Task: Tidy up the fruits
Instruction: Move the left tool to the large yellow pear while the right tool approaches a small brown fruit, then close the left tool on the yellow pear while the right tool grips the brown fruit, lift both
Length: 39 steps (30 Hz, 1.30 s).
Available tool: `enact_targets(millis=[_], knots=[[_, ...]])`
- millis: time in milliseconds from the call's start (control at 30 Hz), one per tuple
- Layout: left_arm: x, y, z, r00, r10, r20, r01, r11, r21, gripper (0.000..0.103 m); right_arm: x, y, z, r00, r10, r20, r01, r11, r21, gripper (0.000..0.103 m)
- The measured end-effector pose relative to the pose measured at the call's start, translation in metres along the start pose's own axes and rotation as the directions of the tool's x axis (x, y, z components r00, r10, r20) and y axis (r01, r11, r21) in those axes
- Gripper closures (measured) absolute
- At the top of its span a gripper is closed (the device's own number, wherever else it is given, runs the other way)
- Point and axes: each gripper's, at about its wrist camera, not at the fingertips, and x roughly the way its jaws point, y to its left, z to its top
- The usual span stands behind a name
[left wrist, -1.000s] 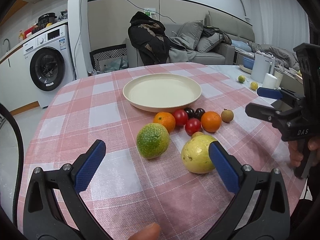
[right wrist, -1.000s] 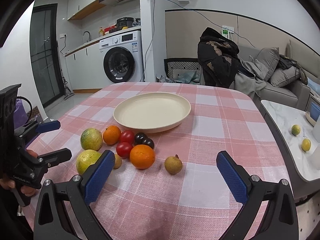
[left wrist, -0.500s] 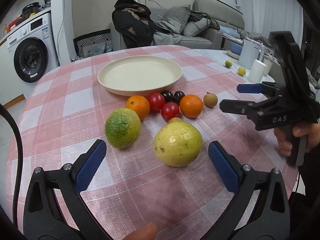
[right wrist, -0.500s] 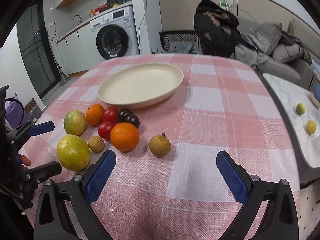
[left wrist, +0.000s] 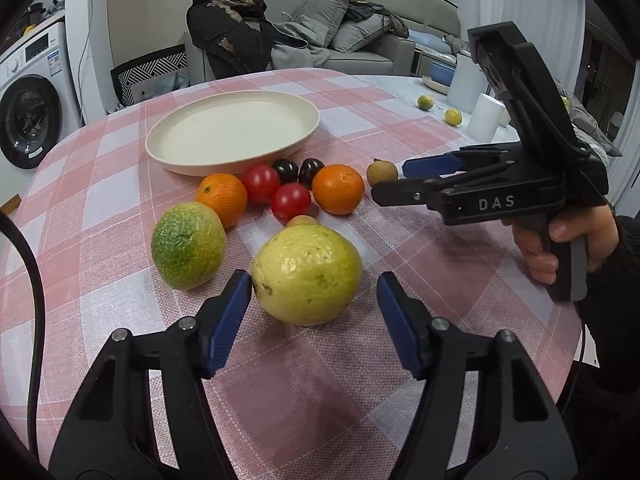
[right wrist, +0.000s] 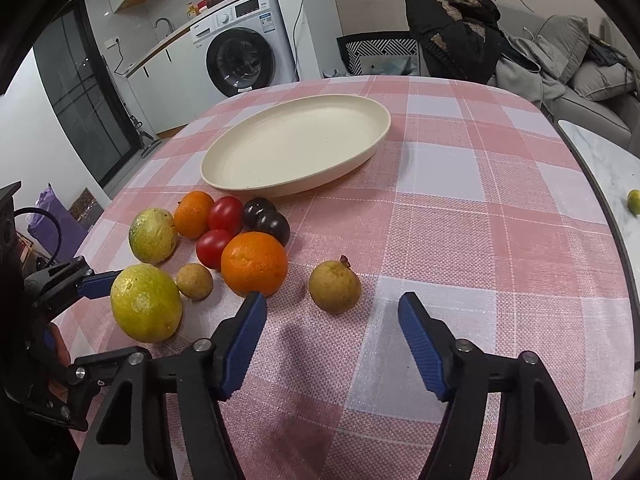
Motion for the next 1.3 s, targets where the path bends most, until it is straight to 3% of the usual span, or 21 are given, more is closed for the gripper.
enact_targets(millis=[200, 367, 700, 800, 1200, 1300], knots=[[0.004, 0.001, 0.003, 1.0, -0.003, -0.009, 0.003, 1.0, -0.015, 0.04, 0.002, -0.001, 0.002, 1.0, -0.004, 0.005, 0.004, 1.0, 0.001, 0.039], [0.008, 0.005, 0.008, 1.0, -0.011, -0.015, 0.01, 1.0, -0.029, 0.04, 0.003, -0.005, 0.004, 1.0, -0.011, 0.006, 0.011, 1.0, 0.012, 0.049], [0.011, 0.006, 0.012, 1.0, -0.017, -0.017, 0.017, 0.999, -0.039, 0.047, 0.004, -0.001, 0.004, 0.999, -0.043, 0.002, 0.043, 0.999, -0.015, 0.05], [0.011, 0.008, 0.013, 1.0, -0.027, -0.015, 0.027, 0.998, -0.048, 0.048, 0.004, 0.0, 0.003, 0.999, -0.052, 0.0, 0.052, 0.998, -0.019, 0.056], [-0.001, 0.012, 0.013, 0.998, -0.04, 0.038, 0.043, 0.996, -0.073, 0.048, 0.004, 0.004, 0.003, 0.999, -0.054, -0.003, 0.053, 0.998, -0.025, 0.065], [-0.007, 0.015, 0.014, 0.998, -0.036, 0.057, 0.041, 0.996, -0.083, 0.048, 0.004, 0.004, 0.003, 0.999, -0.048, -0.001, 0.047, 0.999, -0.023, 0.073]])
